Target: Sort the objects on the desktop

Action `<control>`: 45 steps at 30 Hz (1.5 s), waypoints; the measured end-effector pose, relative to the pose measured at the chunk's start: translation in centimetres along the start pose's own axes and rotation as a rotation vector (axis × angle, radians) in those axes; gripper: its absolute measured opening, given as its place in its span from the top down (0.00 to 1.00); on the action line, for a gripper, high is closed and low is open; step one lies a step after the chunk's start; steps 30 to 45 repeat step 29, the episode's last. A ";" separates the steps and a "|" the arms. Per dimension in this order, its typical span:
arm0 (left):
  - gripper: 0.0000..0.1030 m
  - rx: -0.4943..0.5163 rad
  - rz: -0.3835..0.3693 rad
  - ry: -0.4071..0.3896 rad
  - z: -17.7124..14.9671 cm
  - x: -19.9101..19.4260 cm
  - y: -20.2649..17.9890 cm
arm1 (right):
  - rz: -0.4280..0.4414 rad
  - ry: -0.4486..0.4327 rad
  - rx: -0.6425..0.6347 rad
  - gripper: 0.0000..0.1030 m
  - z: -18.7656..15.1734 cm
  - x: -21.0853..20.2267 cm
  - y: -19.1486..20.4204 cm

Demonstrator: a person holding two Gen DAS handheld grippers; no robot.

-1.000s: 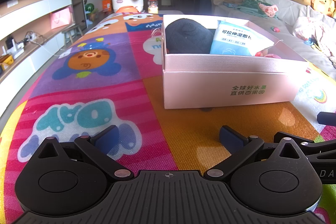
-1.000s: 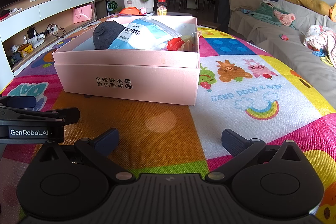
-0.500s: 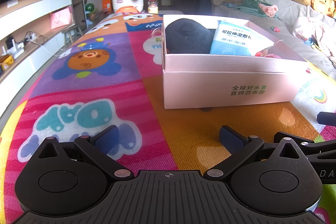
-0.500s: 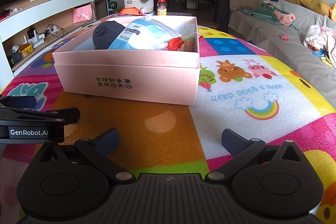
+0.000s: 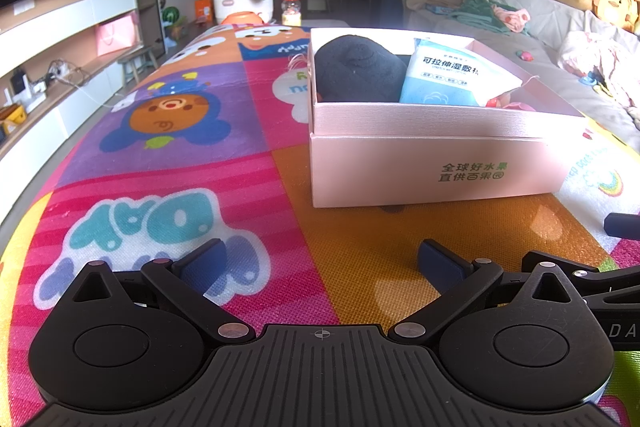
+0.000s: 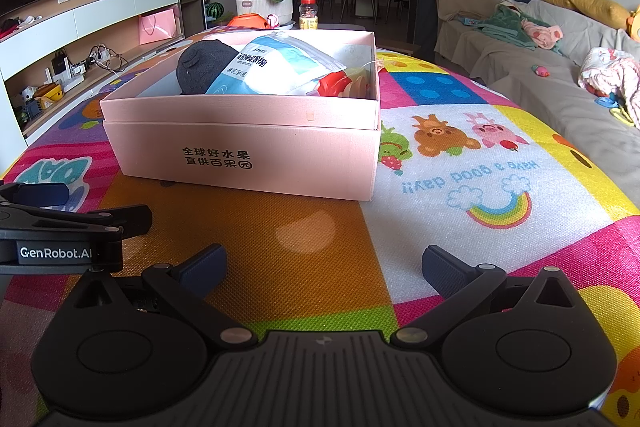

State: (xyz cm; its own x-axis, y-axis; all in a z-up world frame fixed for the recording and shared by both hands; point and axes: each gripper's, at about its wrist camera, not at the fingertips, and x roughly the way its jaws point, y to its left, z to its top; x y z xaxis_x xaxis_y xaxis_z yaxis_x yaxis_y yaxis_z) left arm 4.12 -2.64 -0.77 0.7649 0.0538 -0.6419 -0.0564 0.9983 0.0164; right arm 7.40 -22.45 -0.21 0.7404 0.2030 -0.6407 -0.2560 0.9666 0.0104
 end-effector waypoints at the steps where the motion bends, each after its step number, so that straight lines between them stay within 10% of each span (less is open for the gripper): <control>1: 0.00 0.000 0.000 0.000 0.0 0.0 0.0 | 0.000 0.000 0.001 0.00 0.0 0.0 0.0; 45: 0.00 0.033 -0.073 0.058 -0.2 -1.1 0.9 | 0.001 0.000 0.000 0.00 0.0 0.0 0.1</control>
